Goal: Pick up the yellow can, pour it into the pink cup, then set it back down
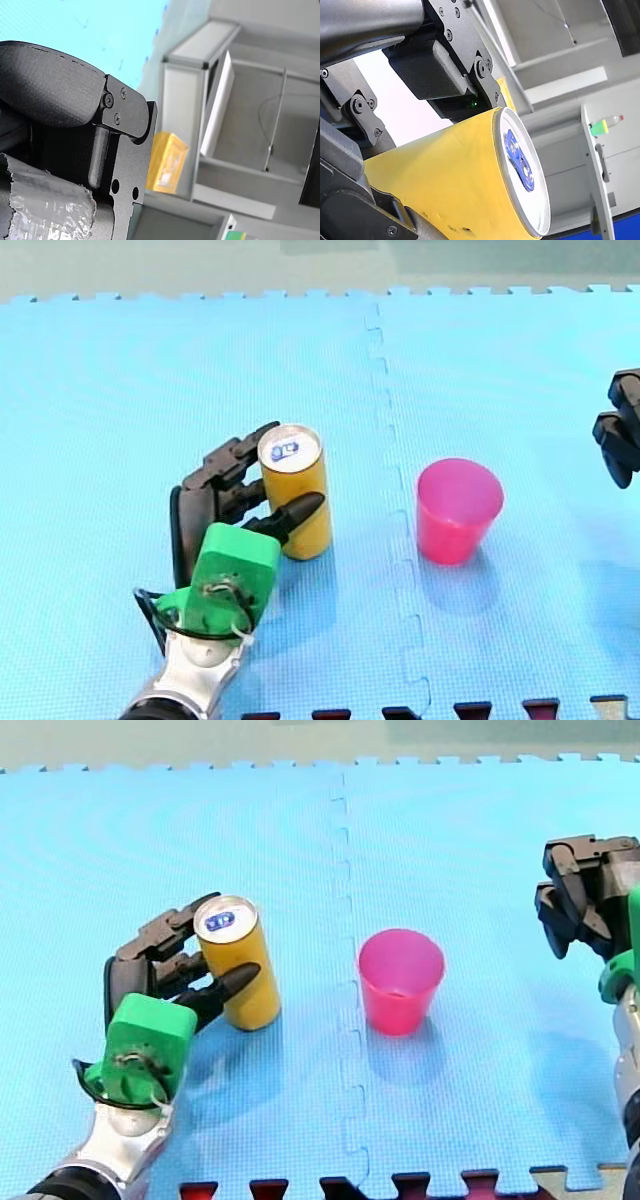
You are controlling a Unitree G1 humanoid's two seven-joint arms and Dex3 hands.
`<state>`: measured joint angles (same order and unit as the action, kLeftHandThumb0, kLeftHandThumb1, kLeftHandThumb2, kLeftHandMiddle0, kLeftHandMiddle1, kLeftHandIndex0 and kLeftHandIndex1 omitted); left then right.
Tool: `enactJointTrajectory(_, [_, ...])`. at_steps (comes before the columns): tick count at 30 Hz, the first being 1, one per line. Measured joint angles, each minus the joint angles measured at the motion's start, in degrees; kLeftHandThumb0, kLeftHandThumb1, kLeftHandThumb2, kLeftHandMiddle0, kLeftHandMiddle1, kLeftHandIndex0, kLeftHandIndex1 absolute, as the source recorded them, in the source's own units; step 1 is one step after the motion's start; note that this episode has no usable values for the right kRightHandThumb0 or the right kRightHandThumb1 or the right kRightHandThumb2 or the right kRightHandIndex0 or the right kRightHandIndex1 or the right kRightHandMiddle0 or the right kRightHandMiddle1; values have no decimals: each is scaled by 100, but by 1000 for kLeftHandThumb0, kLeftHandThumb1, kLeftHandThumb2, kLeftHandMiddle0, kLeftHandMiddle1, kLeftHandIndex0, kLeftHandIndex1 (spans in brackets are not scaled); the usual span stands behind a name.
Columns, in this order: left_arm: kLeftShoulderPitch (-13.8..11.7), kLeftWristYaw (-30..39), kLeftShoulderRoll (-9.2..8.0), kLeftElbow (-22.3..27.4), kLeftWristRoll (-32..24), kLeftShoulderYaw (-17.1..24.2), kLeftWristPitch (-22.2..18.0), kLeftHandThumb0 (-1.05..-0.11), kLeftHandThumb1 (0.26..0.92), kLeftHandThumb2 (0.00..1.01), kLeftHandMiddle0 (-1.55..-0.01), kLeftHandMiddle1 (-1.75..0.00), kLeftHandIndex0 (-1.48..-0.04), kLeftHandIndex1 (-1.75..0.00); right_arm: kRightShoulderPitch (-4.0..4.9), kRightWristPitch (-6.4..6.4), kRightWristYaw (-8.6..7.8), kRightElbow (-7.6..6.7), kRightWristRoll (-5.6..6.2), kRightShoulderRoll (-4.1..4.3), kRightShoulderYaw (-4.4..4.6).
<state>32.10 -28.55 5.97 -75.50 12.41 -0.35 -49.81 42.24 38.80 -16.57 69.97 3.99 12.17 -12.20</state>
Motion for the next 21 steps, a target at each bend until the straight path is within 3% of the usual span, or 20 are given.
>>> enactJointTrajectory(10, [-6,281,25,-1,-97,178,-19,-351,775,1,-1288,-4,-1175,0,0,-71,-68,3,55,2,-48])
enactJointTrajectory(21, [-5,135,-10,-1,96,125,-22,-350,778,1,-1284,-1,-1175,0,2,-115,-52,-6,56,-4,-43])
